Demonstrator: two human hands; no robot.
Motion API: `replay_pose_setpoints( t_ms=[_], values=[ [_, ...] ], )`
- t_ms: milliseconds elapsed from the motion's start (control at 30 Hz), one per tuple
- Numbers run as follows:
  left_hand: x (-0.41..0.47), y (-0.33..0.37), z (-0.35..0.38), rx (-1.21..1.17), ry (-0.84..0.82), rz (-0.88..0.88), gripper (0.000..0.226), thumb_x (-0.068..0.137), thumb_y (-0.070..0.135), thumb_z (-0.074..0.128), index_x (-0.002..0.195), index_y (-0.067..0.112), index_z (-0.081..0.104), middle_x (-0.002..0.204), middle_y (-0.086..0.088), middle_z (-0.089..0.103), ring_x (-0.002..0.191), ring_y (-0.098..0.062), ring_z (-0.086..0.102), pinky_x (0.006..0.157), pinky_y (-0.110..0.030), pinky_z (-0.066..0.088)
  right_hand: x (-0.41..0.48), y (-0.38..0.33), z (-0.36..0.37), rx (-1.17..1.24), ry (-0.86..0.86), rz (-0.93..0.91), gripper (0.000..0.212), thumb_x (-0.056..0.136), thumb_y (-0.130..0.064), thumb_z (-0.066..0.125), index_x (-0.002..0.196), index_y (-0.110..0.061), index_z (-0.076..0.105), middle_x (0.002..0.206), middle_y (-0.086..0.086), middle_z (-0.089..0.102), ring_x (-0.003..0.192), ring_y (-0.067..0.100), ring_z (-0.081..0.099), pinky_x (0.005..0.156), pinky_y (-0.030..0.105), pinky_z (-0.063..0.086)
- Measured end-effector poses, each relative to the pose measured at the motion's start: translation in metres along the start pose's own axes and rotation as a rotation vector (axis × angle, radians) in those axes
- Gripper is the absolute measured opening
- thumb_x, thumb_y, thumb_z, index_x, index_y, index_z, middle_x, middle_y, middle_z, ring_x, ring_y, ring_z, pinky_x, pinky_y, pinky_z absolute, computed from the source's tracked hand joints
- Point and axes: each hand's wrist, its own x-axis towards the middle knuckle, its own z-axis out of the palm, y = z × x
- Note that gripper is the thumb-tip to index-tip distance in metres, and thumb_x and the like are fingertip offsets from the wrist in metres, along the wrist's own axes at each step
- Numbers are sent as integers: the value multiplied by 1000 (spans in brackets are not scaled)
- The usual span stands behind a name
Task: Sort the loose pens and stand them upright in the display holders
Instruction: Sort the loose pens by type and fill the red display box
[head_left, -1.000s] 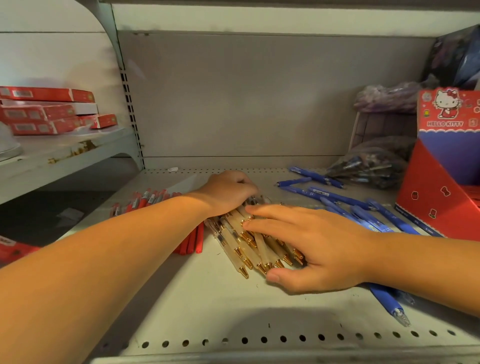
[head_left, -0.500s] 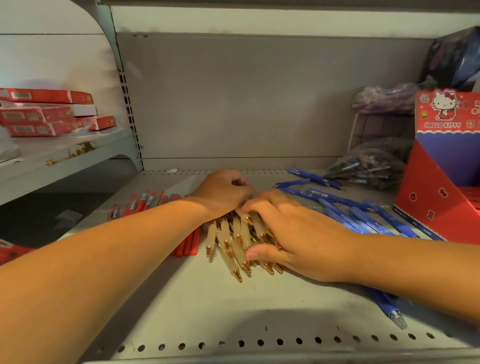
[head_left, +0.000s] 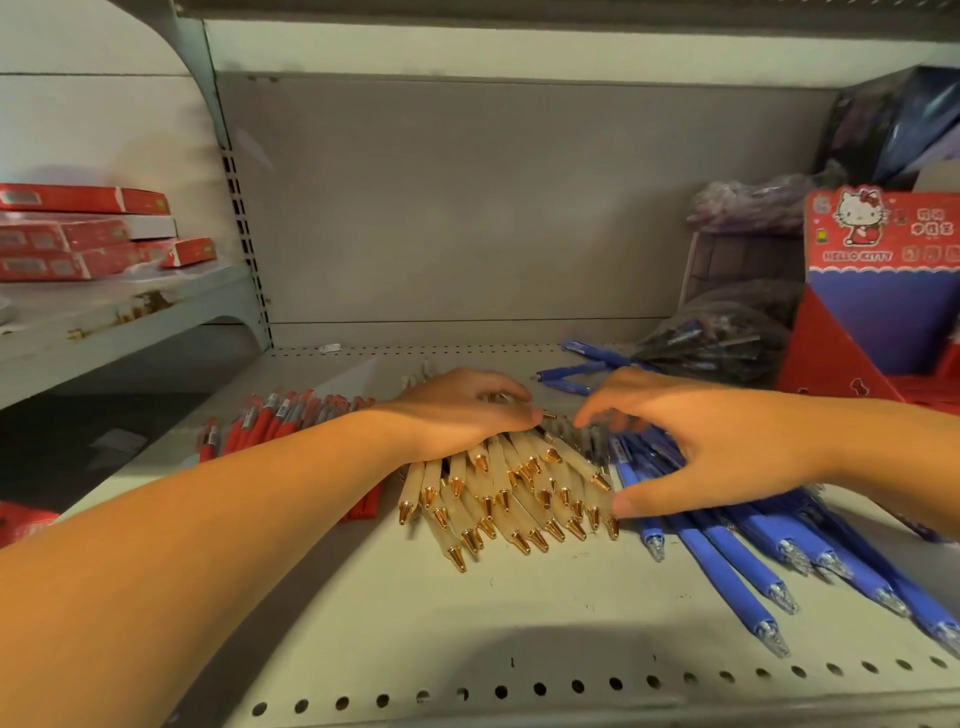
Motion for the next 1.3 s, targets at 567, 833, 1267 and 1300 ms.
replay_pose_setpoints(
  t_ms=[567, 833, 1267, 1300],
  values=[
    [-1, -2, -7, -49, -85, 62, 24, 91, 59, 50, 111, 50, 58, 123, 16, 58, 113, -7, 52, 93, -33, 42, 12, -6, 11, 70, -68, 74, 48, 84, -46, 69, 125, -46, 44, 107, -23, 55, 97, -9, 52, 82, 15, 48],
    [-1, -6, -9, 29, 6, 42, 48, 94, 66, 40, 133, 41, 50, 136, 14, 50, 123, -10, 44, 91, -30, 34, 23, -1, -3, 123, -162, 90, 35, 86, -41, 62, 118, -49, 48, 104, -24, 61, 87, -6, 60, 77, 21, 51],
    [13, -52, -57, 183, 304, -301, 32, 94, 41, 54, 109, 15, 63, 102, -4, 64, 86, -18, 58, 69, -29, 42, 155, 11, -9, 135, 21, 219, 9, 95, -20, 57, 92, -27, 62, 92, -4, 64, 84, 10, 59, 67, 23, 44],
    [17, -53, -58, 226, 284, -337, 33, 92, 41, 55, 110, 14, 64, 101, -4, 65, 88, -19, 60, 72, -31, 44, 166, 13, -8, 138, 14, 244, 8, 95, -19, 58, 94, -22, 65, 93, 1, 68, 83, 13, 62, 68, 24, 48]
  ],
)
